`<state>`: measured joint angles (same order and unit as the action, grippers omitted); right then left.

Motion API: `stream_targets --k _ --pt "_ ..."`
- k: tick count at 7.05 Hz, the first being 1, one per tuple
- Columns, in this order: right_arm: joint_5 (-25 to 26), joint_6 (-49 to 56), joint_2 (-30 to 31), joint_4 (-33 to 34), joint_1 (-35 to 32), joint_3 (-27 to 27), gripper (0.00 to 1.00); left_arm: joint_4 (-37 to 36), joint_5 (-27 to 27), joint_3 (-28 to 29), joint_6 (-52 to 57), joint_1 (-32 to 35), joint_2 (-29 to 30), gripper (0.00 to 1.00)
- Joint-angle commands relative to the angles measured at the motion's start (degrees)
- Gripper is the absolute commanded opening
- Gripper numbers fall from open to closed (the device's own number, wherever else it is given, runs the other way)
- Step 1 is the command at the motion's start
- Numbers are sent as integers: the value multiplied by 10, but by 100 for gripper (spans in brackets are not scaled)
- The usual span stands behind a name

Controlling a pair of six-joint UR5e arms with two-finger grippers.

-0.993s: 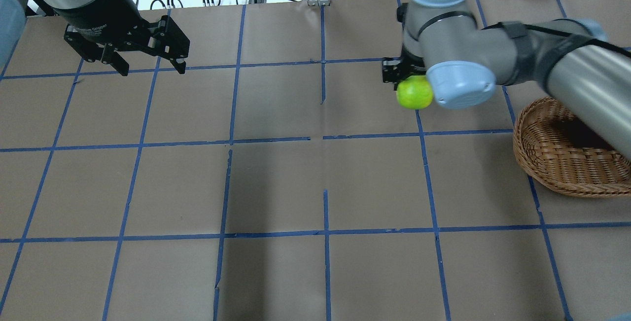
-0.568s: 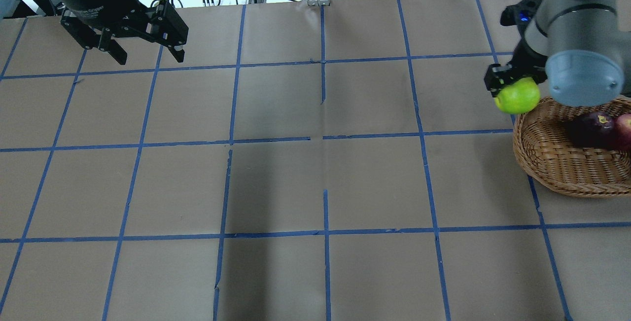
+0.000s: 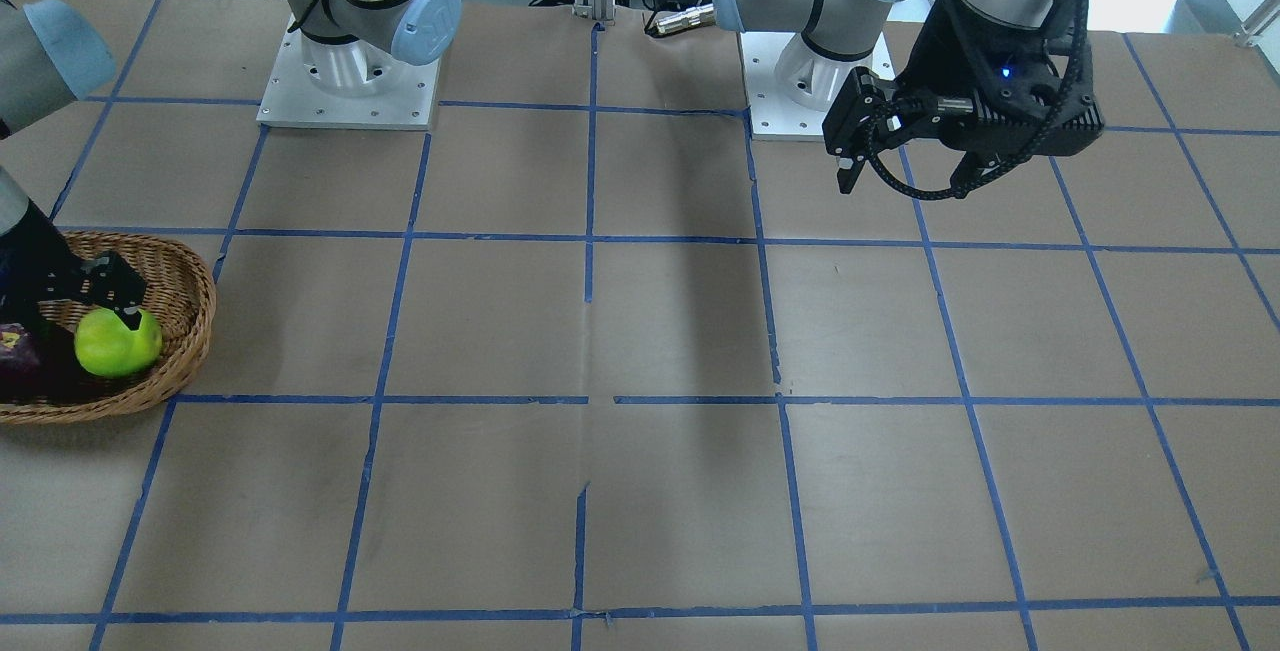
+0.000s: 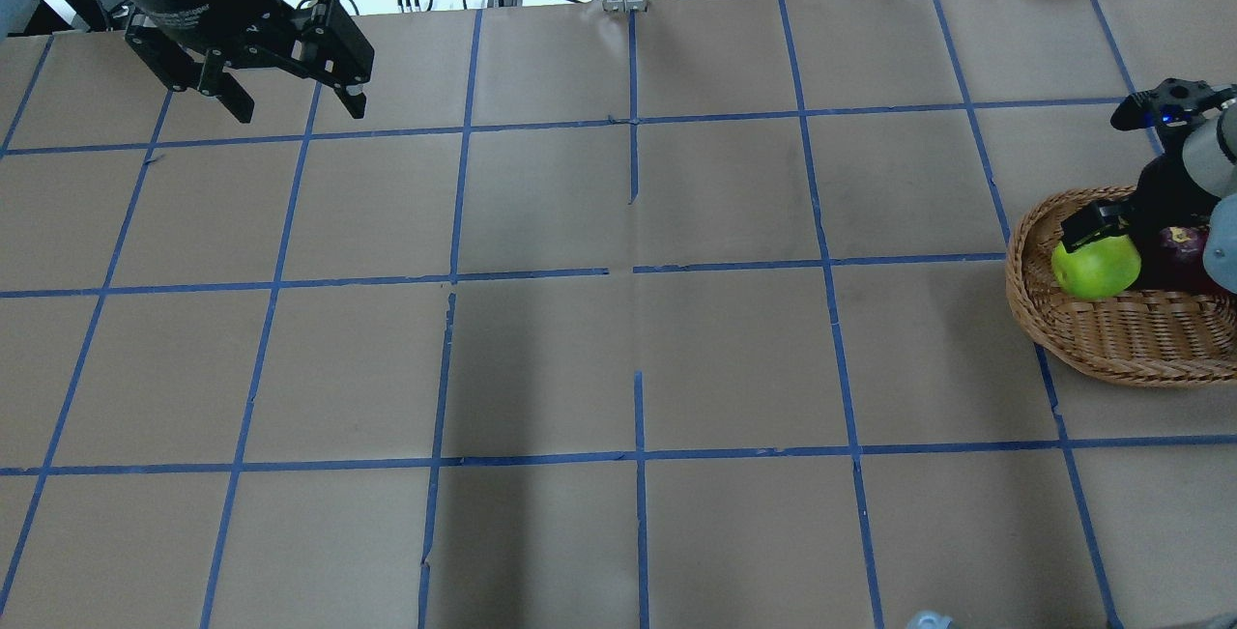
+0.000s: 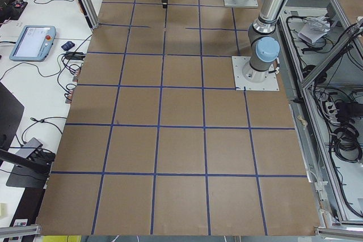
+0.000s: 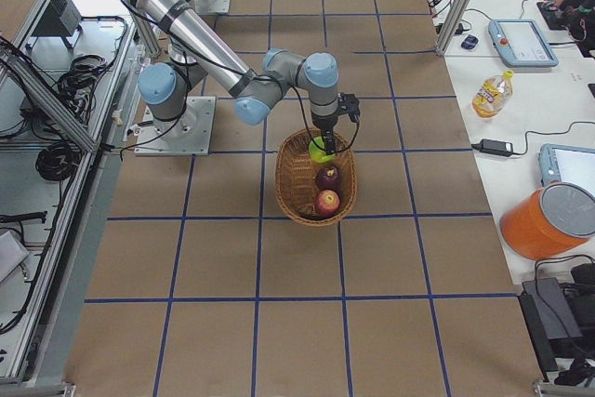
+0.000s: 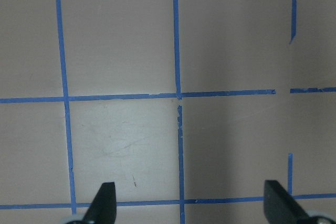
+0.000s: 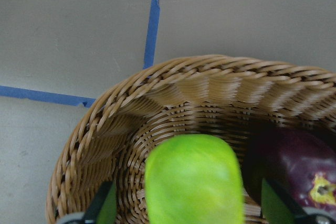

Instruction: Put all apples into basket

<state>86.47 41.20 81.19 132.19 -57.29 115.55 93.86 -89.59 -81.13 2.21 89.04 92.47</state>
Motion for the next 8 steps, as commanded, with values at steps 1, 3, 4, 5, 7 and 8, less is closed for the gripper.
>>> stream_targets --k 1,3,4,5,7,8 --pt "-8 -8 53 -50 2 -16 100 -1 3 0 0 1 -1 100" --pt "-10 -103 115 -200 -46 -101 100 -1 3 -4 0 0 -3 100" --pt "-9 -193 130 -318 -86 -166 100 0 0 0 0 1 -1 100" --pt "-10 -291 133 -394 -129 -224 100 0 0 1 0 1 -1 100" --pt "7 -432 120 -407 -248 -251 100 0 0 1 0 1 -1 100" --pt "49 -458 98 -406 -297 -271 100 0 1 1 0 1 -1 100"
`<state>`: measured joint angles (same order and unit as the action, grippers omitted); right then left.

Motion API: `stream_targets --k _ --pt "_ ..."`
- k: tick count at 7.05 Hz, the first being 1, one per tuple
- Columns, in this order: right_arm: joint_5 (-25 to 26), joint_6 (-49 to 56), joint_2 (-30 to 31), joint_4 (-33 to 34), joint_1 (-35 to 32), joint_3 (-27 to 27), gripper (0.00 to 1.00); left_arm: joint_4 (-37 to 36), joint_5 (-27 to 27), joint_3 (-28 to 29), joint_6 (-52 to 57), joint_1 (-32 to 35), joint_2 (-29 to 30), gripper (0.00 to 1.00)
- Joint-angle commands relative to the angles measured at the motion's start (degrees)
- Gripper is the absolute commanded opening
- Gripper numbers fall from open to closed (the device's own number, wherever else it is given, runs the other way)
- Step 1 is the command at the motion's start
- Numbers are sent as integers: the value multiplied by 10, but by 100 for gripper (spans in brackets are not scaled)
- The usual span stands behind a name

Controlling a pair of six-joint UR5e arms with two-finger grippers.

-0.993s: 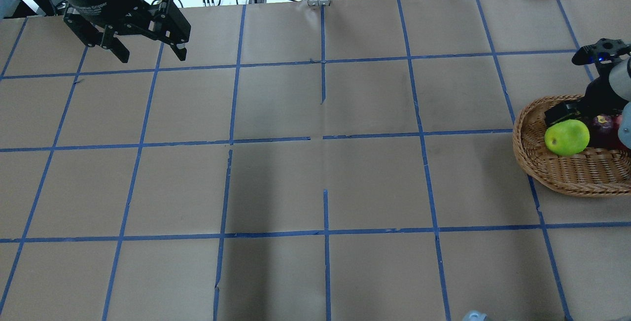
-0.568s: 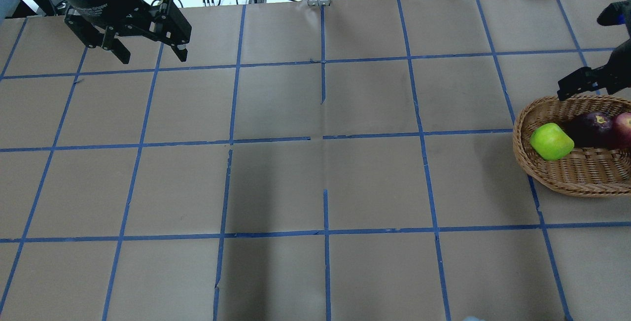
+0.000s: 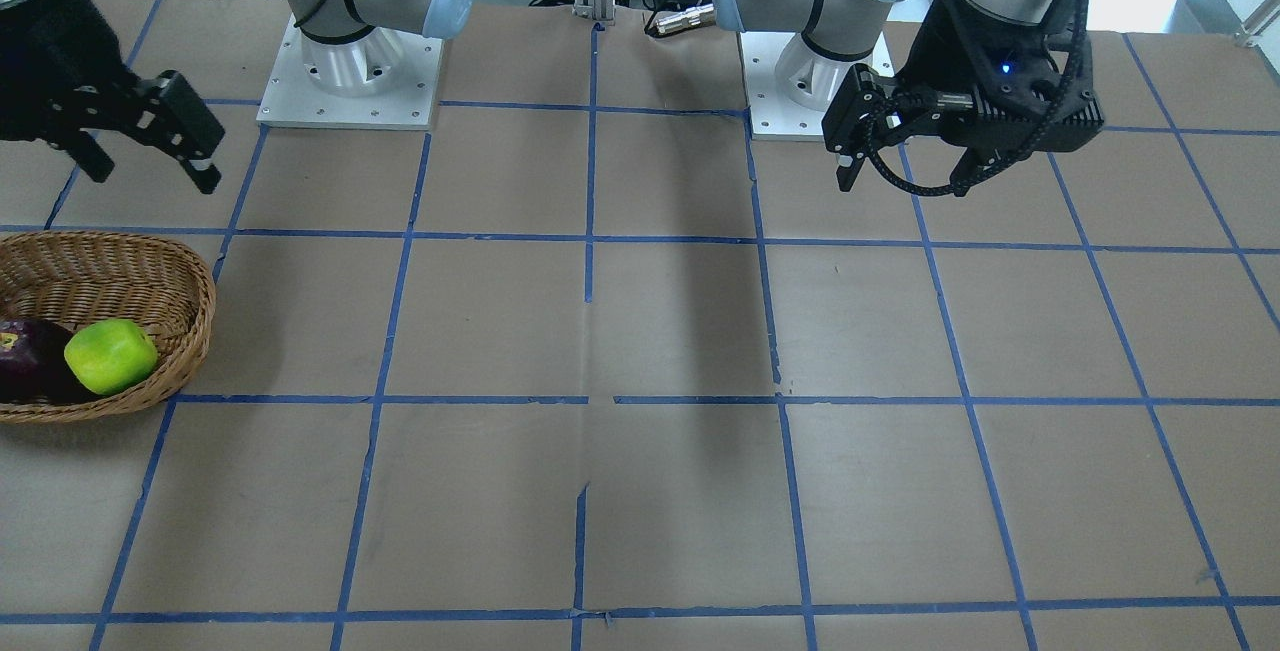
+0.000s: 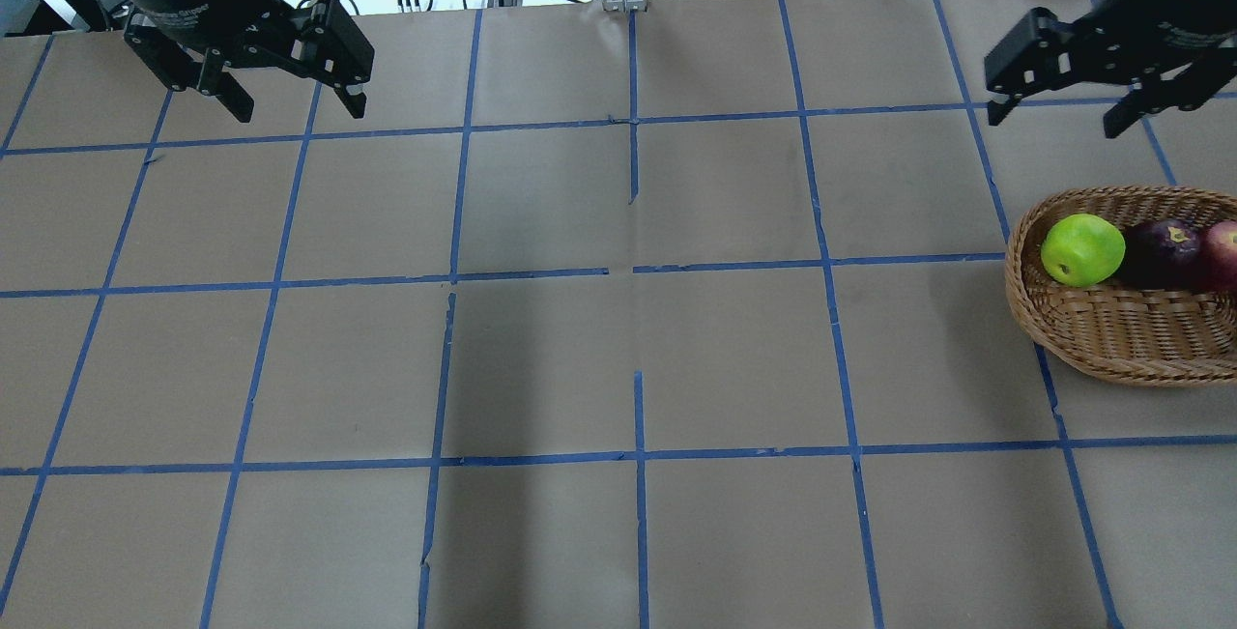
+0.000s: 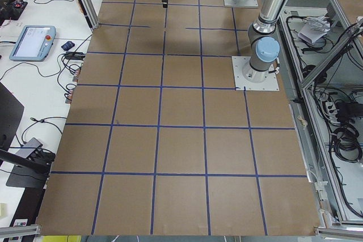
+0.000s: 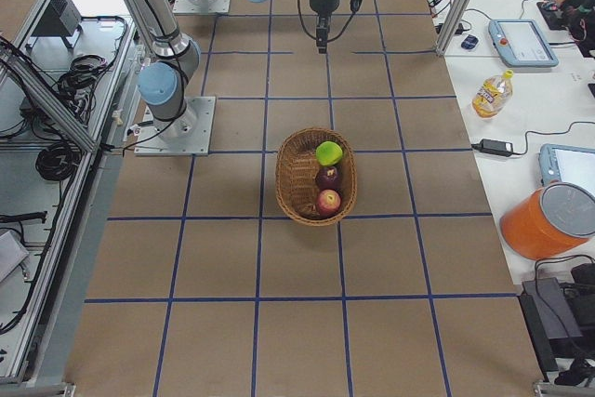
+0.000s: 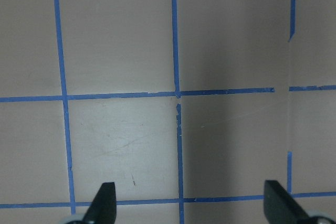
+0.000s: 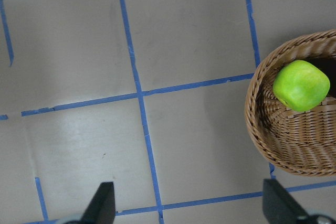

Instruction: Put all apples into basket

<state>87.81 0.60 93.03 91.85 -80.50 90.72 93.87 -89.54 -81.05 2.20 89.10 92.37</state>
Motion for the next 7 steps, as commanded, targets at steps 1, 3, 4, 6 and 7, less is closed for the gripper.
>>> stream_targets --k 1,3,4,6,7 --pt "42 -93 -51 -5 -92 -60 100 0 0 -2 0 -1 -1 100" --pt "40 -97 -78 -10 -98 -92 100 -1 -8 -10 4 -2 -13 100" --pt "40 -97 -78 -11 -99 -92 100 -1 -7 -10 0 -2 -11 100" --pt "36 -97 -78 -12 -99 -90 100 -2 -4 -11 0 -2 -11 100" --pt "36 -97 -77 -12 -99 -90 100 -1 -6 -11 3 -2 -12 100"
